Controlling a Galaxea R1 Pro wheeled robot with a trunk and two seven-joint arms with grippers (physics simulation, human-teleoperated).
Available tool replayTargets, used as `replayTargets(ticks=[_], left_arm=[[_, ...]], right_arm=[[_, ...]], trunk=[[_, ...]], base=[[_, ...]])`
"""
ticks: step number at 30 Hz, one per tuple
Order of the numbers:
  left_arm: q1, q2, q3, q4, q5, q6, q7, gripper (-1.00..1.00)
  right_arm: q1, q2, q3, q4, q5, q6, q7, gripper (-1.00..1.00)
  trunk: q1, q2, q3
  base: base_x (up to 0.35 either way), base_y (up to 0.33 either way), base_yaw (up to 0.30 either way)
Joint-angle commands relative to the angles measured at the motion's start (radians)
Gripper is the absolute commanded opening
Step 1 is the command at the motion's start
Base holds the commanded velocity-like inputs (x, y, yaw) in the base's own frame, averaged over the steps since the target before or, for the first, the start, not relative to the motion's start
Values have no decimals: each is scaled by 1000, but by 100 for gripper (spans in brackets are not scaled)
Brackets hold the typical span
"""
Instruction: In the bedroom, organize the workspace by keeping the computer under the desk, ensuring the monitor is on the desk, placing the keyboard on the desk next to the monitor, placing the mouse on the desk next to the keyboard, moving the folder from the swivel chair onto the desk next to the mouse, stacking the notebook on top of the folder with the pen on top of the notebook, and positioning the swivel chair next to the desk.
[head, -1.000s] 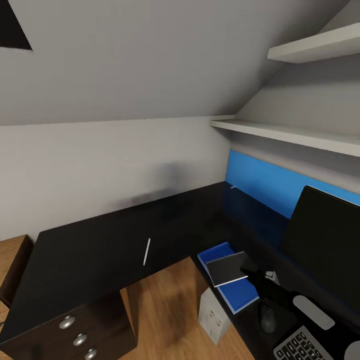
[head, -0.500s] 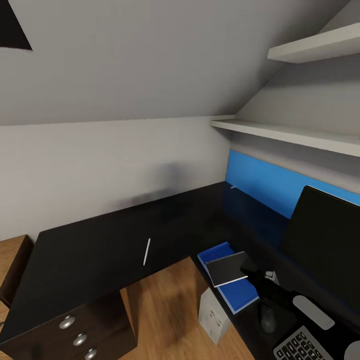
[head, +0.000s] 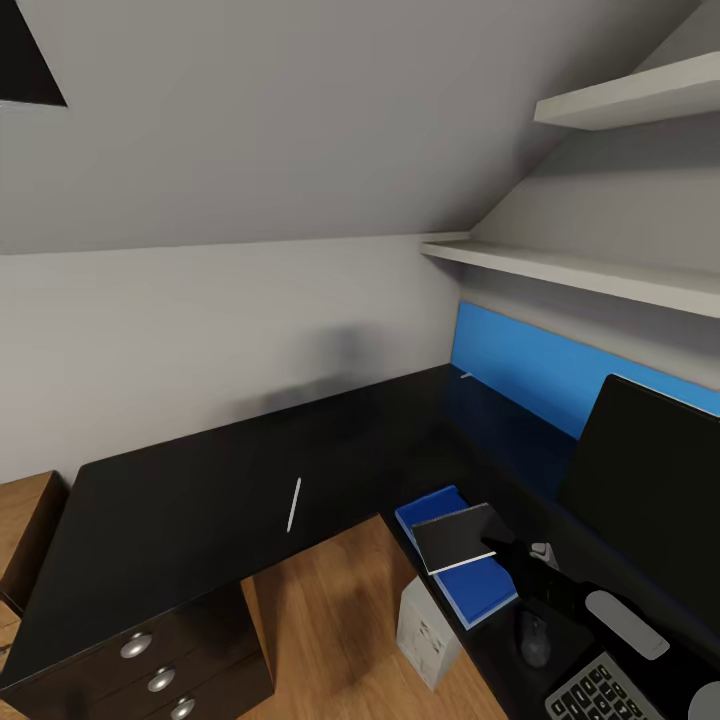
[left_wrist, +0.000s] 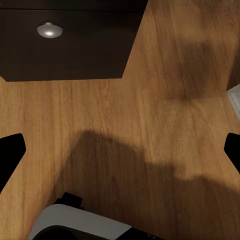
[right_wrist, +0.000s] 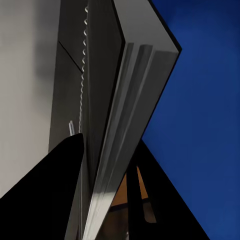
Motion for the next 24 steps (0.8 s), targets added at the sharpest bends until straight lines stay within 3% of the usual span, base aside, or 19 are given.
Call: replayTargets(ticks=[1, 24], left_arm=[[1, -1, 2, -2, 8, 0, -5, 100], [1, -1, 2, -2, 8, 0, -5, 100]], right_arm=[[-2, -1, 6, 1, -7, 0, 3, -100], [-2, -1, 6, 1, -9, 1, 2, -100]], trunk=[[0, -1, -1], [0, -1, -1]], base=[[0, 0, 0], [0, 0, 0]])
